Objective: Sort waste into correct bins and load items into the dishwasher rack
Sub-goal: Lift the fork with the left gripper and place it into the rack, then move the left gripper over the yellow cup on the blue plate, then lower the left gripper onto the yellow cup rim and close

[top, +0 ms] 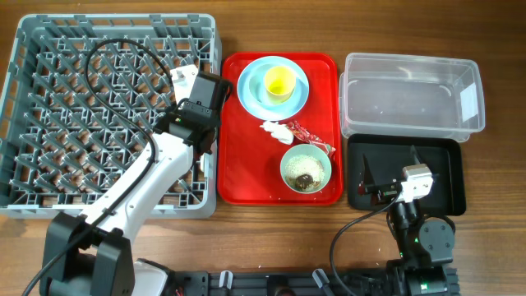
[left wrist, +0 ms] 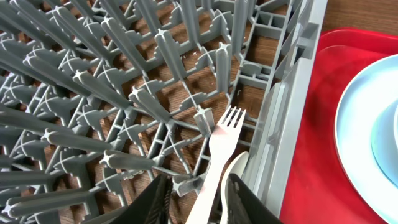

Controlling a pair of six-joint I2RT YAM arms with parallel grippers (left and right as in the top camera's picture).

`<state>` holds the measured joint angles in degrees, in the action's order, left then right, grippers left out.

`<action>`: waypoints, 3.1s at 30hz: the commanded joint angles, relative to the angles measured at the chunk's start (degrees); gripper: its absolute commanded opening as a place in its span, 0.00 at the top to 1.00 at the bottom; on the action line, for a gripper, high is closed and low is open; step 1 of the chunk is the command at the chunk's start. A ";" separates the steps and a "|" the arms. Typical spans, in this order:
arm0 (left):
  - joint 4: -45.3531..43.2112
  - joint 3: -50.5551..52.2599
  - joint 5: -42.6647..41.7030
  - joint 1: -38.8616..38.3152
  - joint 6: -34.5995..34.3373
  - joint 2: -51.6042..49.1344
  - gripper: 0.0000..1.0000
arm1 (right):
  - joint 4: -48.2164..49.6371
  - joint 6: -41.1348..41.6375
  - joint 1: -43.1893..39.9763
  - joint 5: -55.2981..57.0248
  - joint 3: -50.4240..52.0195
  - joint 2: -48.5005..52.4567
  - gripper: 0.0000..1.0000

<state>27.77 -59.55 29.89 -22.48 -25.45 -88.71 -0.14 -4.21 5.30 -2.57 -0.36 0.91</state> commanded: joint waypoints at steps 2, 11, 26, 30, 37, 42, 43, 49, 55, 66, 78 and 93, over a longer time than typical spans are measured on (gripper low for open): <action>0.28 -1.44 -12.87 0.63 1.22 4.57 0.77 | 0.22 -0.31 -0.28 -0.52 0.07 -0.11 0.00; 22.97 -29.90 -45.53 8.52 1.31 1.36 0.79 | 0.22 -0.31 -0.28 -0.52 0.07 -0.11 0.00; 33.14 -49.09 -45.51 1.16 2.62 -22.69 0.75 | 0.22 -0.31 -0.28 -0.52 0.07 -0.11 0.00; 30.62 -49.07 -44.98 -1.73 2.82 -25.59 0.77 | 0.22 -0.31 -0.28 -0.50 0.07 -0.11 0.00; 27.65 -49.05 -42.49 -6.47 2.82 -26.12 0.64 | 0.22 -0.31 -0.28 -0.52 0.07 -0.11 0.00; 24.83 -49.05 -32.68 -9.44 2.75 -26.64 0.58 | 0.22 -0.31 -0.28 -0.52 0.07 -0.11 0.00; 24.04 -49.05 -30.95 -9.90 2.78 -26.80 0.52 | 0.22 -0.31 -0.28 -0.52 0.07 -0.11 0.00; 22.36 -49.05 -25.38 -11.45 2.67 -28.26 0.62 | 0.22 -0.31 -0.28 -0.50 0.07 -0.11 0.00; 19.52 -47.65 -25.03 -13.09 2.80 -31.41 0.86 | 0.22 -0.28 -0.28 -0.50 0.07 -0.11 0.00; 11.30 -47.65 -20.79 -13.20 2.78 -37.03 0.76 | 0.22 -0.31 -0.28 -0.52 0.07 -0.11 0.00; 11.87 -47.28 -21.27 -13.86 2.75 -37.09 0.83 | 0.22 -0.33 -0.28 -0.52 0.07 -0.11 0.00; 15.15 -47.28 -21.49 -14.45 2.71 -37.09 0.82 | 0.22 -0.31 -0.28 -0.52 0.07 -0.11 0.00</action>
<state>42.59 -107.39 7.68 -36.29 -22.98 -125.23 -0.14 -4.21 5.30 -2.57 -0.36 0.91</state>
